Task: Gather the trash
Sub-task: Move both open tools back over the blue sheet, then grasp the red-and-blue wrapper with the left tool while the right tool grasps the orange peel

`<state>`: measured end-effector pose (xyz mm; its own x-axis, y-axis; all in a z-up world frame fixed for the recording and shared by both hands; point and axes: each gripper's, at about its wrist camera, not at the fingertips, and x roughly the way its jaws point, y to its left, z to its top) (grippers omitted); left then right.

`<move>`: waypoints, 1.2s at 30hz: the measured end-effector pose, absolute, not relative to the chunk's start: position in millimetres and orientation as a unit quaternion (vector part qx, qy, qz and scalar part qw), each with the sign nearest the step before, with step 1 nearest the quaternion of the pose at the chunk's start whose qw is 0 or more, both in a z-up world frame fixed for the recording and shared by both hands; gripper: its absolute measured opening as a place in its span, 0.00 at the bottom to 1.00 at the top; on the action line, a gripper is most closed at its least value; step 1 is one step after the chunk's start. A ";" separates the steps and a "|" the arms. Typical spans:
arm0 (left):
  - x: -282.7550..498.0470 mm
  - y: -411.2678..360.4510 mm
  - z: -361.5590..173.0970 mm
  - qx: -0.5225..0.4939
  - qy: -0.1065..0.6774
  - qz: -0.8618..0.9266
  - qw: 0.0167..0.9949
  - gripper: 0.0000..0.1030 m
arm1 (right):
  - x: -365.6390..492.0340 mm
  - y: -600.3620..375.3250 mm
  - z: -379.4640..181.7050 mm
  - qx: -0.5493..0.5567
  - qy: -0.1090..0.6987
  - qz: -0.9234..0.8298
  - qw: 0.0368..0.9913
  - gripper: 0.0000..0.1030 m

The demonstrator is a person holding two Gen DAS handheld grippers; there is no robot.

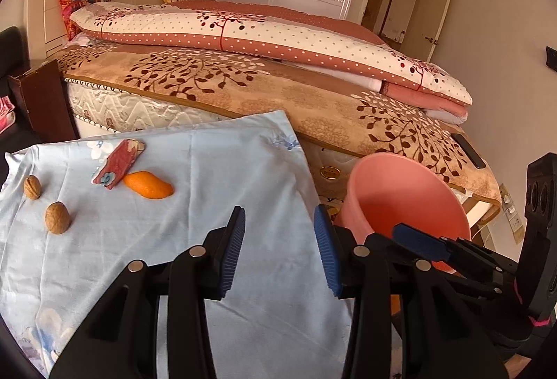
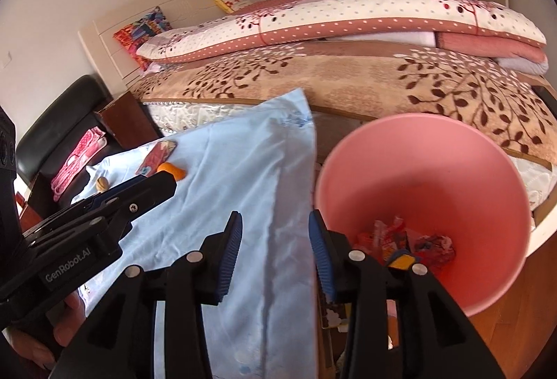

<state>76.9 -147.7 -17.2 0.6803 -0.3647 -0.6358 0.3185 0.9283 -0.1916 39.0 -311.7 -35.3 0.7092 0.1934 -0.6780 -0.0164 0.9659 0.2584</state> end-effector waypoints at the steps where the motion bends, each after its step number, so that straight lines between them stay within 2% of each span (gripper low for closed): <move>1: 78.9 -139.2 -17.8 -0.035 0.354 -0.179 0.918 0.40 | 41.8 -306.2 -35.8 0.114 0.378 0.063 0.916 0.38; 16: 101.0 -17.7 -28.7 -0.076 0.360 -0.068 0.927 0.40 | 105.9 -197.4 -41.6 0.028 0.397 0.161 0.903 0.38; 26: 121.6 24.4 -35.0 -0.090 0.364 -0.044 0.926 0.40 | 162.5 -138.9 -57.2 -0.022 0.416 0.212 0.884 0.38; 33: 134.5 38.3 -41.1 -0.097 0.373 -0.043 0.922 0.40 | 196.1 -115.2 -74.3 -0.062 0.432 0.222 0.872 0.48; 36: 138.3 39.6 -42.2 -0.092 0.374 -0.045 0.922 0.40 | 205.0 -108.7 -82.6 -0.083 0.437 0.222 0.868 0.49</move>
<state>138.3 39.6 -42.2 0.7158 -0.1515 -0.6817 0.0136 0.9790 -0.2033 205.0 -108.7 -82.6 0.5202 0.3123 -0.7949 -0.4572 0.8880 0.0496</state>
